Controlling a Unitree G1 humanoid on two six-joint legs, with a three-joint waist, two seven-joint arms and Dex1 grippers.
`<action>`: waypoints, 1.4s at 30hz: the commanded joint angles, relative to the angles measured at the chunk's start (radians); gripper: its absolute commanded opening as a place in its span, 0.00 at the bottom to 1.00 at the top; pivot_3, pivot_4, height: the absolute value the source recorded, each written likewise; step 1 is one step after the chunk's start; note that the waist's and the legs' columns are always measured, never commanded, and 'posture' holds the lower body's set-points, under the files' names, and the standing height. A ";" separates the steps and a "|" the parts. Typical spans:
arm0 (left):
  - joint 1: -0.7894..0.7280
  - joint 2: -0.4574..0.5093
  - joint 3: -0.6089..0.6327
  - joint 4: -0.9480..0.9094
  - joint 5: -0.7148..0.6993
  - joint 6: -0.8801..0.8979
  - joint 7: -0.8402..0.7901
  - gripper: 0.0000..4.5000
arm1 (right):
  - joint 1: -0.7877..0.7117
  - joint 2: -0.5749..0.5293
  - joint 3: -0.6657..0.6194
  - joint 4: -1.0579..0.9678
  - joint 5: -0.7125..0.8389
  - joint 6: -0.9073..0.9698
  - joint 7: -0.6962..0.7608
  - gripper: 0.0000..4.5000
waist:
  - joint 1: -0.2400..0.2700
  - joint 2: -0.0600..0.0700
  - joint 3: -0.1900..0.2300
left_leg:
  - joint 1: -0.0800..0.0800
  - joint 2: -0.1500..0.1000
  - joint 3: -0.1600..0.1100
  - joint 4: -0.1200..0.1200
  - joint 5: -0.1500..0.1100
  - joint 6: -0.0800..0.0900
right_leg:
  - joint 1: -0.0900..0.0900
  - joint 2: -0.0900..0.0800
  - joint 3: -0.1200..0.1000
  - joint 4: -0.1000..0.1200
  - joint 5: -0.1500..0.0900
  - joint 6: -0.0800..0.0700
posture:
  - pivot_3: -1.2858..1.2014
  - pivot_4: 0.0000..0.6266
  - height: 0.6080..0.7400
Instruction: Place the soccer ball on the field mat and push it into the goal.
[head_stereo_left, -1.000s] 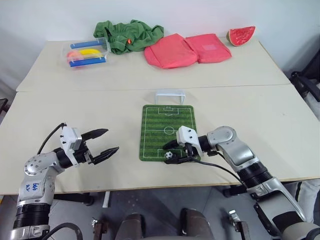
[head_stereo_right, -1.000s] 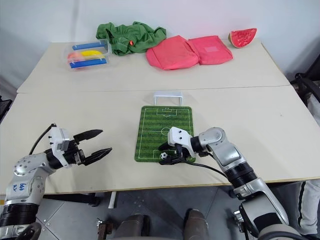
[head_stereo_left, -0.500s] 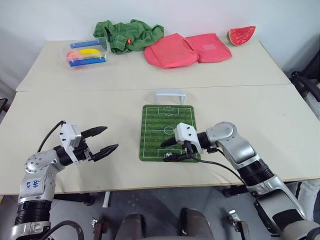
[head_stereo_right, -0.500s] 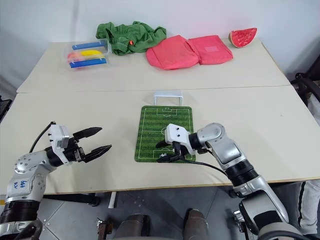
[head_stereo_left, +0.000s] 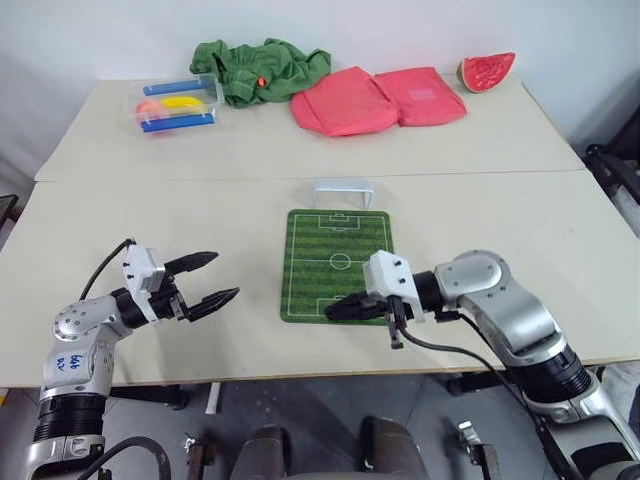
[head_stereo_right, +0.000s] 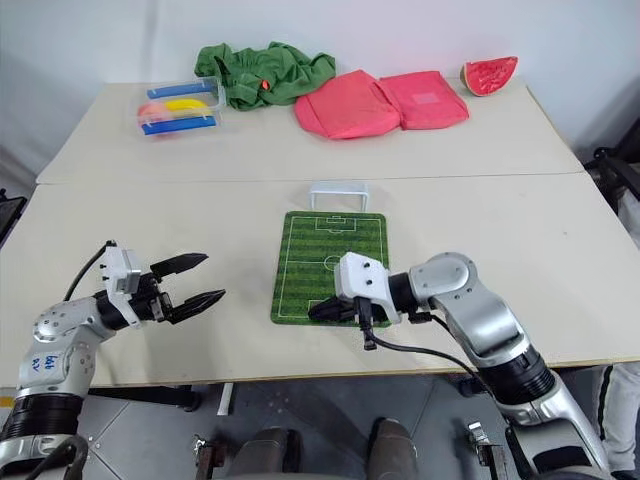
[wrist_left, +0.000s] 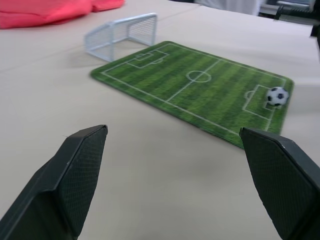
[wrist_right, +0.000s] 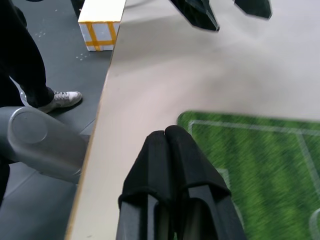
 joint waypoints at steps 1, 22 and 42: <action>-0.011 0.009 0.005 -0.017 -0.020 0.006 -0.019 1.00 | 0.026 -0.002 0.020 -0.041 0.000 0.000 -0.024 0.00 | -0.001 0.000 0.000 | 0.000 0.000 0.000 0.000 0.000 0.000 | 0.000 0.000 0.000 0.000 0.000 0.000 | 0.52 0.24 1.00; -0.046 0.016 0.015 0.012 0.002 -0.007 -0.002 1.00 | -0.309 0.147 -0.121 0.634 -0.098 -0.288 -0.244 0.00 | -0.001 0.000 0.000 | 0.000 0.000 0.000 0.000 0.000 0.000 | 0.000 0.000 0.000 0.001 0.000 0.000 | 0.52 0.24 1.00; -0.101 0.020 0.043 0.132 0.002 -0.065 0.019 1.00 | -0.169 -0.112 -0.329 0.549 0.052 -0.250 -0.024 0.13 | 0.003 0.000 0.000 | 0.000 0.000 0.000 -0.002 0.000 0.000 | 0.000 0.000 -0.001 -0.002 0.000 0.000 | 0.52 0.24 1.00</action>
